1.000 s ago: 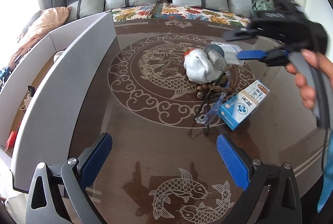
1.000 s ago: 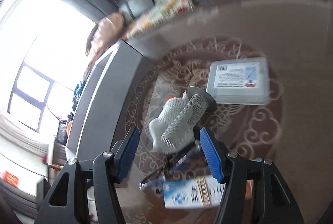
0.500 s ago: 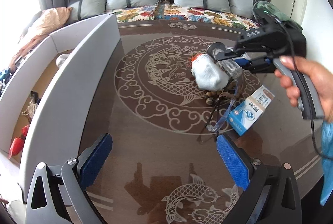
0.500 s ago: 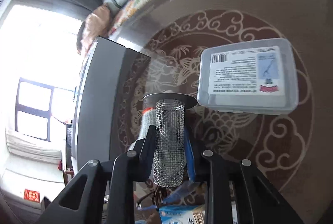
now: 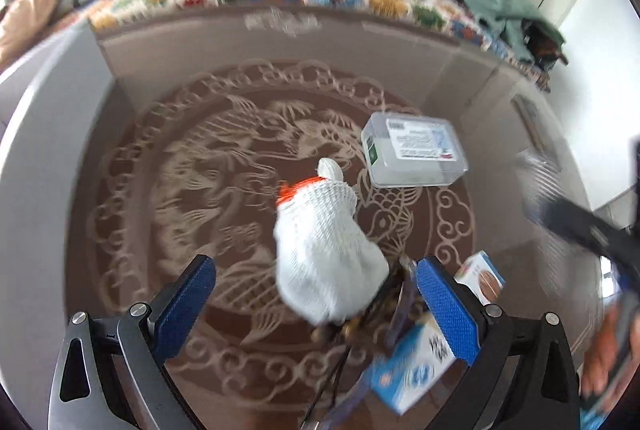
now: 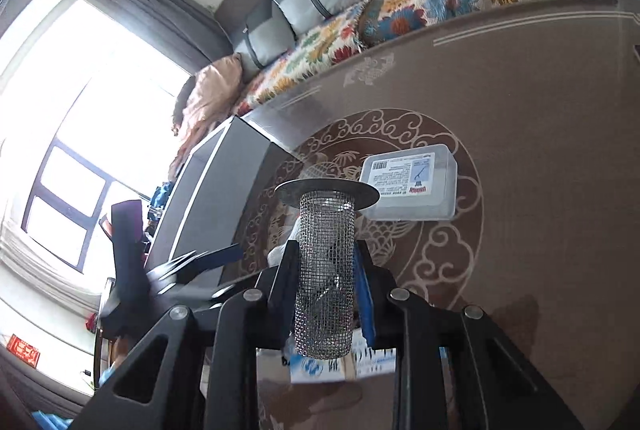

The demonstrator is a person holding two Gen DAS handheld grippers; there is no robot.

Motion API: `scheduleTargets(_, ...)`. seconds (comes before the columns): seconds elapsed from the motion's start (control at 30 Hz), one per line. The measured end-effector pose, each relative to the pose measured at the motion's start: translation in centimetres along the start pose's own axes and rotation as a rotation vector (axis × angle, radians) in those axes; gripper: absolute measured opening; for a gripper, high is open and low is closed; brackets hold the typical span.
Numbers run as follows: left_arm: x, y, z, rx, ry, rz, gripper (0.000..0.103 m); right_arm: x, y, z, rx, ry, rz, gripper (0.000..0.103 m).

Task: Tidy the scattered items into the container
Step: 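Grasp the white knit glove with the left tool while the right holds the strainer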

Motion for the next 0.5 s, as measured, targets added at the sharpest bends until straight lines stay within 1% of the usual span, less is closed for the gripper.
scheduleTargets(0.07,0.2,1.4,0.0,-0.042,-0.004,0.011,0.102,-0.3,-0.9,-0.5,0.008,-0.005,0.013,0.026)
scheduleTargets(0.13,0.3,2.5,-0.3,-0.085,-0.003,0.034,0.102,-0.7,-1.0,-0.7,0.014,-0.015,0.019,0.026)
scheduleTargets(0.23,0.1,2.8,-0.3,-0.09,-0.007,0.039,0.099,-1.2,-1.1,-0.9,0.024,-0.032,0.019,0.026)
scheduleTargets(0.27,0.1,2.6,-0.2,-0.082,-0.007,0.031,0.088,-1.3,-1.1,-0.9,0.028,-0.043,0.013,0.027)
scheduleTargets(0.3,0.1,2.5,-0.2,-0.075,-0.008,0.019,0.061,-1.3,-1.3,-1.0,0.033,-0.049,0.009,0.026)
scheduleTargets(0.33,0.1,2.4,-0.2,-0.075,-0.017,-0.001,0.05,-1.3,-1.4,-1.1,0.038,-0.054,0.005,0.026)
scheduleTargets(0.4,0.2,2.0,-0.2,-0.072,-0.029,-0.032,0.035,-1.3,-1.5,-1.4,0.045,-0.055,0.001,0.026)
scheduleTargets(0.47,0.4,1.3,-0.2,-0.047,-0.023,-0.049,0.03,-1.0,-1.8,-1.5,0.053,-0.051,-0.006,0.027)
scheduleTargets(0.5,0.6,0.7,-0.2,-0.03,-0.021,-0.066,0.029,-0.9,-2.0,-1.7,0.058,-0.05,-0.01,0.027)
Point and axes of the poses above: each gripper's, at about its wrist camera, not at the fingertips, and y roughly the way its jaws point, x to its right, z to its top, the point moved 10 cm from there along y, roughly the way its jaws point, and after that the axes turned 2 degrees about x, right-handed, at the moved point
